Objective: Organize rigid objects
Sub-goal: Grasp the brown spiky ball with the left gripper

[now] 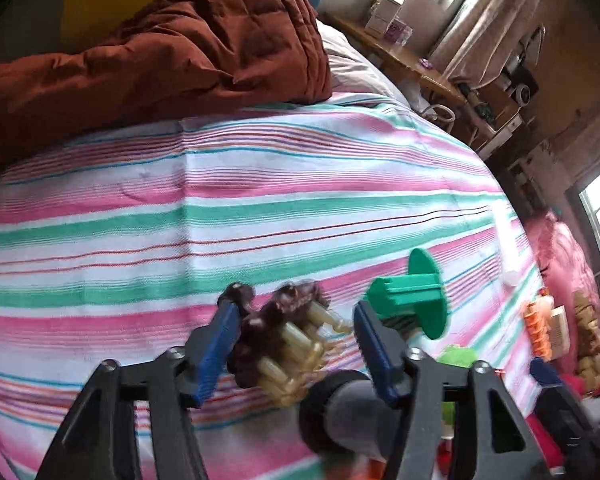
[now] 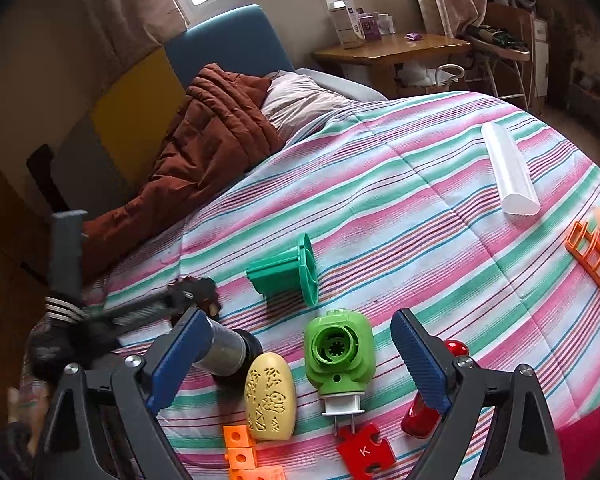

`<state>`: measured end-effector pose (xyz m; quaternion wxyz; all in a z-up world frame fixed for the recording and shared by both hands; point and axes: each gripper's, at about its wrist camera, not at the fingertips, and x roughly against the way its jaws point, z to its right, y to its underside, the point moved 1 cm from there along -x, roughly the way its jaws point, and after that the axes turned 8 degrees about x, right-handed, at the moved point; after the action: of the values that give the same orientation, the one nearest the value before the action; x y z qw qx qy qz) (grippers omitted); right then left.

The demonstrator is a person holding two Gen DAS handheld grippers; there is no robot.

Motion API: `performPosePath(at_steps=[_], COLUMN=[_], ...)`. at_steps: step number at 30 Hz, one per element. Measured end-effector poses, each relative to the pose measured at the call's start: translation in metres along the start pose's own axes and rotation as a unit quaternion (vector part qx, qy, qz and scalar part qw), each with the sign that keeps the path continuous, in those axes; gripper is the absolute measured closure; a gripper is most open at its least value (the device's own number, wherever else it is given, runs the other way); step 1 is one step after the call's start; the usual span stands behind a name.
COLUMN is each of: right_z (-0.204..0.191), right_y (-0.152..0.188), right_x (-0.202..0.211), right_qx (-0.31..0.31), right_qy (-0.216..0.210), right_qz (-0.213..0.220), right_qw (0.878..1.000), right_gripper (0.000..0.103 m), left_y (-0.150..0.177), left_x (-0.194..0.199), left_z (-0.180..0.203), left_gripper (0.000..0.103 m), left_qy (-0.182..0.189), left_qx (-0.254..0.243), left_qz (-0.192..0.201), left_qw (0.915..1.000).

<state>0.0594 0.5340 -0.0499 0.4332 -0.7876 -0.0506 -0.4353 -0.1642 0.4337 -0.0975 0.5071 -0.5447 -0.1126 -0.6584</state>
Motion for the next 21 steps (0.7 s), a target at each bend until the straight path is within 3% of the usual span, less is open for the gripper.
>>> performPosePath(at_steps=[5, 10, 15, 21], right_z=[-0.003, -0.008, -0.01, -0.017], right_y=[-0.002, -0.001, -0.001, 0.001], right_x=[0.001, 0.004, 0.001, 0.0], right_qx=[0.004, 0.016, 0.021, 0.04], right_qy=[-0.01, -0.011, -0.011, -0.009], right_qz=[0.002, 0.009, 0.003, 0.004], right_qw=[1.0, 1.0, 1.0, 0.999], right_gripper=[0.009, 0.009, 0.009, 0.009], left_y=[0.01, 0.032, 0.075, 0.128], left_x=[0.009, 0.03, 0.066, 0.098], left_z=[0.003, -0.014, -0.04, -0.043], left_gripper=[0.048, 0.048, 0.048, 0.048], left_qy=[-0.004, -0.023, -0.039, -0.055], left_qx=[-0.025, -0.02, -0.011, -0.033], left_qz=[0.017, 0.031, 0.04, 0.051], left_qw=[0.9995, 0.9991, 0.9984, 0.9967])
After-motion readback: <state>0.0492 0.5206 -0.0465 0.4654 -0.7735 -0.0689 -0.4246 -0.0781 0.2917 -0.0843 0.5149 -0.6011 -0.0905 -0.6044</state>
